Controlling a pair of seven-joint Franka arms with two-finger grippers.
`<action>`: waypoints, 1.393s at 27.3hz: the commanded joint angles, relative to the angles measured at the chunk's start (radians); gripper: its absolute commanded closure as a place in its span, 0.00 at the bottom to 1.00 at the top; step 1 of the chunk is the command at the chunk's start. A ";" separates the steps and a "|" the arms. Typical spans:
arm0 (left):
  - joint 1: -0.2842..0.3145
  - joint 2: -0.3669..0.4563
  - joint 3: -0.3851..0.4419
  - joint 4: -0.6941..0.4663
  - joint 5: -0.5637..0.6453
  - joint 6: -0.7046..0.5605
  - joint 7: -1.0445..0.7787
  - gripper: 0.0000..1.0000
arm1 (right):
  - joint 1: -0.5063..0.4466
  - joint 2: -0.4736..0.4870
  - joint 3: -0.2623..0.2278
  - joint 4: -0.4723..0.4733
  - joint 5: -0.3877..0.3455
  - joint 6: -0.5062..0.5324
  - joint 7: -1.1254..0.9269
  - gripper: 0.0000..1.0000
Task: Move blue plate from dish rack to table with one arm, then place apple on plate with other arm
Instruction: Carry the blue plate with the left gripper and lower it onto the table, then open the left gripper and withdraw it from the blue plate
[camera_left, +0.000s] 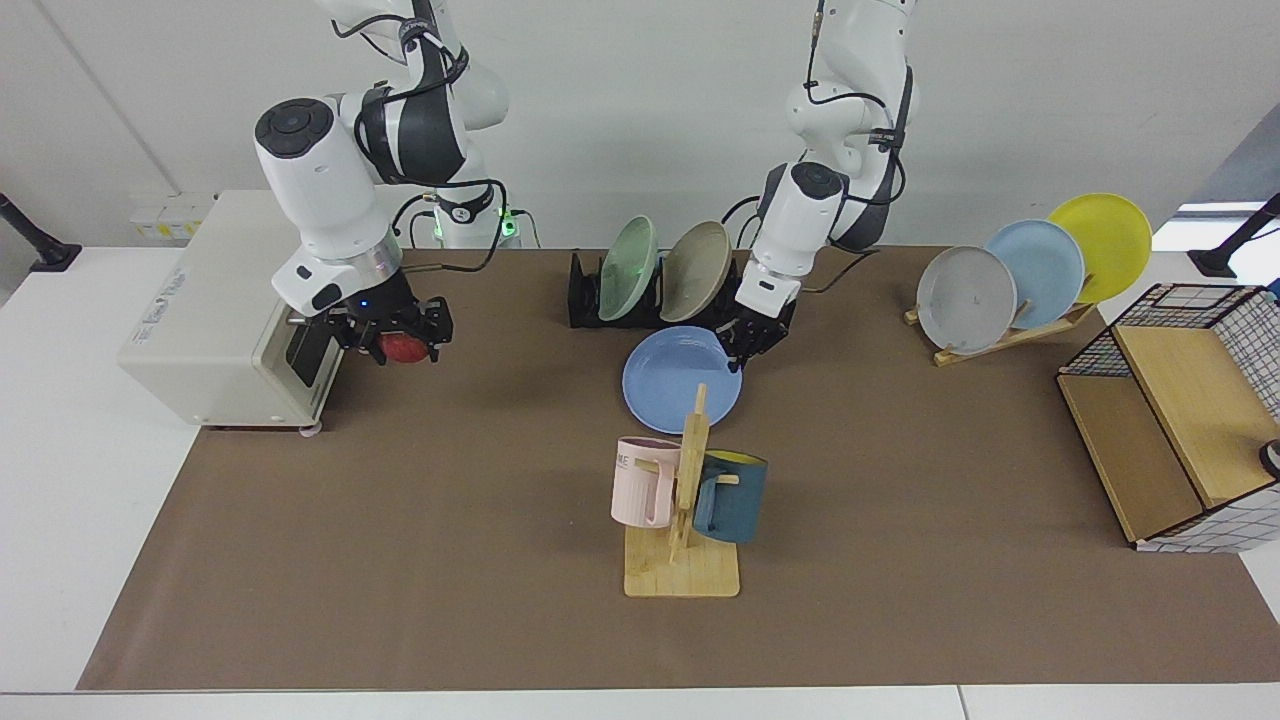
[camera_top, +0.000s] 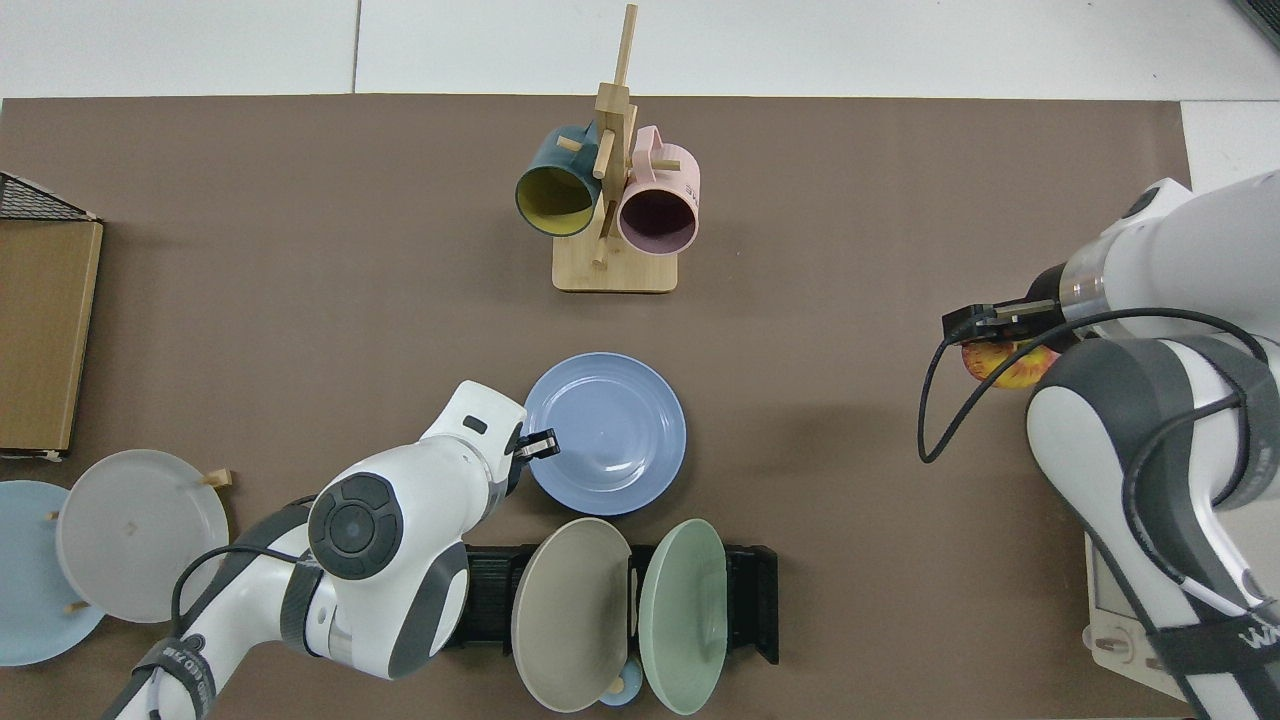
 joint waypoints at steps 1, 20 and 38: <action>-0.015 0.015 0.011 0.012 -0.013 0.001 0.020 0.08 | -0.015 -0.012 0.007 -0.010 -0.008 -0.004 -0.026 1.00; 0.019 -0.078 0.141 0.325 0.198 -0.636 0.052 0.00 | -0.015 -0.012 0.007 -0.010 -0.008 -0.001 -0.023 1.00; 0.019 -0.091 0.422 0.686 0.200 -1.106 0.477 0.00 | 0.014 -0.003 0.017 -0.012 0.002 0.004 0.025 1.00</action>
